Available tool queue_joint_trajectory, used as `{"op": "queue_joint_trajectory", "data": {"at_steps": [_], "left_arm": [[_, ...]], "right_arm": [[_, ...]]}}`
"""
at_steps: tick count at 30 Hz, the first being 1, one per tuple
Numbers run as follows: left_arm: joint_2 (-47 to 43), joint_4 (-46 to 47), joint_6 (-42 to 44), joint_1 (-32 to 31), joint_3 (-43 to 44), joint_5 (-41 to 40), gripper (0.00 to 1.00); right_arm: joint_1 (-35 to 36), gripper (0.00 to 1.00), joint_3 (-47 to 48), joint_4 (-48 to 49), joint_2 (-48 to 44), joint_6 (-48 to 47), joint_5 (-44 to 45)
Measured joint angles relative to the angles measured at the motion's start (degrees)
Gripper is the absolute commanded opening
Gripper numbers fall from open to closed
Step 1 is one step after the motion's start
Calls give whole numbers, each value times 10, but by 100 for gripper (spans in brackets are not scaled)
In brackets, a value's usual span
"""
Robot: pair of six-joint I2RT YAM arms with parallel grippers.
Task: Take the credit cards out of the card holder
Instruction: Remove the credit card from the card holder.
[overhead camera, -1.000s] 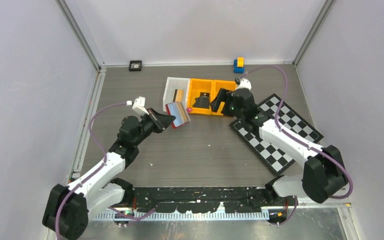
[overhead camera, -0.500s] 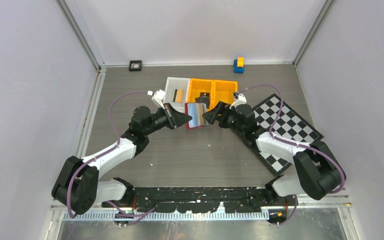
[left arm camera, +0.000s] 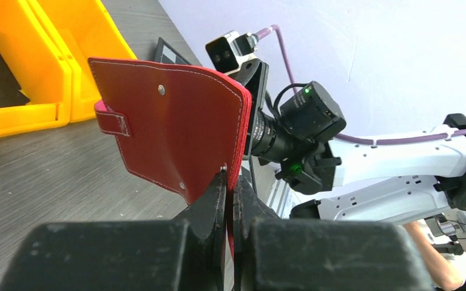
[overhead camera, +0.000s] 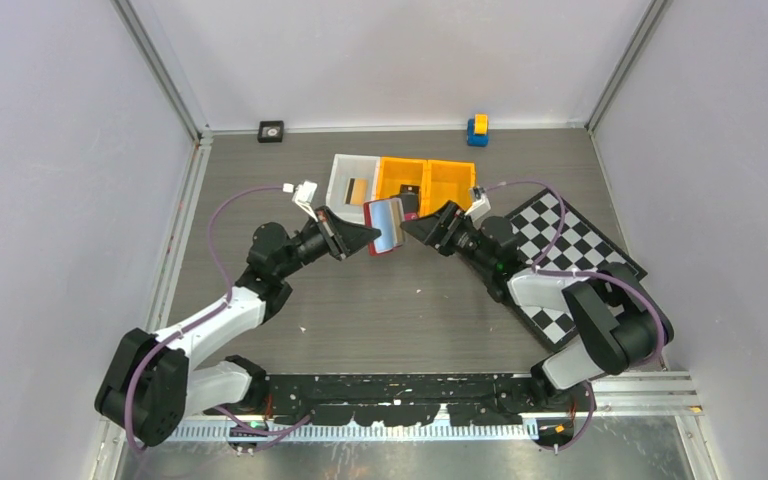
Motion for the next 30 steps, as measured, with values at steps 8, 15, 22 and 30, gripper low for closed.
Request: {"op": "queue_joint_trajectory", "data": {"at_steps": [8,15,22,30], "left_arm": [[-2,19,-12,4,-9,-11,0],[22,60,-48,9,-13,-7,0],[66,116,-97,12,-15,3,0],[55,111,-100,14,-17,-14,0]], "right_arm": [[-40,92,-31,169,50,100,-50],[-47,92,-31,262,125,174,-82],[-47,92,-20,287,129,206,-101],[-49,81,-28,288,83,220,-103]]}}
